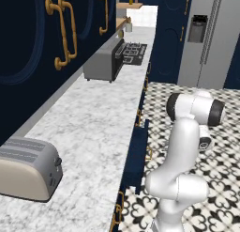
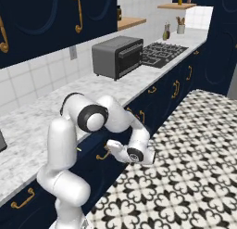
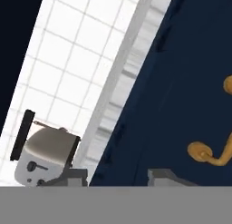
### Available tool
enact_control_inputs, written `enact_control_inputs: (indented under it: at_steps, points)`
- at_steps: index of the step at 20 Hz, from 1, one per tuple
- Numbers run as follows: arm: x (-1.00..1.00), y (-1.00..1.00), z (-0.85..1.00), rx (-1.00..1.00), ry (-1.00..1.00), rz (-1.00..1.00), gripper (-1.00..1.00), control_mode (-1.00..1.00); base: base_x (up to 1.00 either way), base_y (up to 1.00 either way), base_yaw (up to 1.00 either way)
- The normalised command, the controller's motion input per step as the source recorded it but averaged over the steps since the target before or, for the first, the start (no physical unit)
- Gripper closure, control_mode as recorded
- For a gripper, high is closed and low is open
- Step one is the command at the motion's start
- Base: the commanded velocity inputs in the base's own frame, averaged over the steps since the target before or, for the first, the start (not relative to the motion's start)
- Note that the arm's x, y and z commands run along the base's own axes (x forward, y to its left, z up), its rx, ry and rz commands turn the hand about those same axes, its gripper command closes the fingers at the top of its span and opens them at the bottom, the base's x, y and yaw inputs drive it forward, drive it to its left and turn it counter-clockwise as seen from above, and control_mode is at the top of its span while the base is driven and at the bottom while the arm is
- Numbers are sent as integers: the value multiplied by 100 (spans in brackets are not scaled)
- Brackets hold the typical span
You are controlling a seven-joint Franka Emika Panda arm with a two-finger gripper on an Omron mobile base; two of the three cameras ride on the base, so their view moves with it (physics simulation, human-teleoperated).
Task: Take a straw from the drawer in front and place it inside the glass cup on the dining counter.
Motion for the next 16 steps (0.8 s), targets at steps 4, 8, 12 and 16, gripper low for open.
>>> enact_control_inputs:
  at_steps: [4,8,12,16]
  points:
    - [1,43,91,-48,-7,16,-100,-100,0,0,0]
    - [14,47,53,-47,-8,19,-100,-100,0,0,0]
    - [23,45,29,-48,-5,19,-100,-100,0,0,0]
    - [38,35,-7,-34,-2,20,-100,-100,0,0,0]
